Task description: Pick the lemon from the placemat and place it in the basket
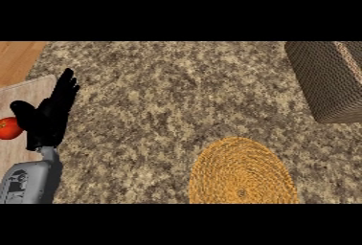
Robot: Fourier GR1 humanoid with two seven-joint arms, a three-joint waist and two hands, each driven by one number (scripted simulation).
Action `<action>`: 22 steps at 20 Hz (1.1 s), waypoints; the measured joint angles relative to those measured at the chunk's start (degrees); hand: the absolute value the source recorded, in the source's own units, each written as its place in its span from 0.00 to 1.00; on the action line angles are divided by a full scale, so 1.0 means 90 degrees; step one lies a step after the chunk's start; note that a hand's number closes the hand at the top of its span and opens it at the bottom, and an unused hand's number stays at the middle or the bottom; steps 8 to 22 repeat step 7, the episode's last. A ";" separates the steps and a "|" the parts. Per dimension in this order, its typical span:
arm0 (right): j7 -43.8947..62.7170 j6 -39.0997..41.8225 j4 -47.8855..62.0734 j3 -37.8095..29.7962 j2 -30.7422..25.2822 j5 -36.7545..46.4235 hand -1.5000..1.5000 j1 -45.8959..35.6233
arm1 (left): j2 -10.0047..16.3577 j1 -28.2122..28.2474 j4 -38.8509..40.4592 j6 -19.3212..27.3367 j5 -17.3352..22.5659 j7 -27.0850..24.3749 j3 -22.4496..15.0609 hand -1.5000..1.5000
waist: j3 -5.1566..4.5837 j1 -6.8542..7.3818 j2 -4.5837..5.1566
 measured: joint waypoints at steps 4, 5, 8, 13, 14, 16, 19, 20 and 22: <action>-0.0139 0.0606 -0.0002 -0.0224 -0.0432 -0.0245 0.00 0.0358 | -0.0015 0.0030 -0.0030 0.0014 -0.0014 -0.0016 -0.0012 0.50 | 0.0009 0.0006 0.0015; -0.0196 0.0735 -0.0012 -0.0267 -0.0522 -0.0293 0.00 0.0455 | 0.0010 0.0067 -0.0046 -0.0028 0.0023 -0.0028 0.0013 0.50 | 0.0012 0.0016 0.0017; -0.0378 0.0972 -0.0033 -0.0363 -0.0610 -0.0399 0.00 0.0663 | 0.0011 0.0016 -0.0058 -0.0015 0.0023 0.0009 0.0015 0.50 | 0.0017 0.0001 0.0020; -0.0378 0.0972 -0.0033 -0.0363 -0.0610 -0.0399 0.00 0.0663 | 0.0011 0.0016 -0.0058 -0.0015 0.0023 0.0009 0.0015 0.50 | 0.0017 0.0001 0.0020; -0.0378 0.0972 -0.0033 -0.0363 -0.0610 -0.0399 0.00 0.0663 | 0.0011 0.0016 -0.0058 -0.0015 0.0023 0.0009 0.0015 0.50 | 0.0017 0.0001 0.0020; -0.0378 0.0972 -0.0033 -0.0363 -0.0610 -0.0399 0.00 0.0663 | 0.0011 0.0016 -0.0058 -0.0015 0.0023 0.0009 0.0015 0.50 | 0.0017 0.0001 0.0020; -0.0378 0.0972 -0.0033 -0.0363 -0.0610 -0.0399 0.00 0.0663 | 0.0011 0.0016 -0.0058 -0.0015 0.0023 0.0009 0.0015 0.50 | 0.0017 0.0001 0.0020; -0.0378 0.0972 -0.0033 -0.0363 -0.0610 -0.0399 0.00 0.0663 | 0.0011 0.0016 -0.0058 -0.0015 0.0023 0.0009 0.0015 0.50 | 0.0017 0.0001 0.0020; -0.0378 0.0972 -0.0033 -0.0363 -0.0610 -0.0399 0.00 0.0663 | 0.0011 0.0016 -0.0058 -0.0015 0.0023 0.0009 0.0015 0.50 | 0.0017 0.0001 0.0020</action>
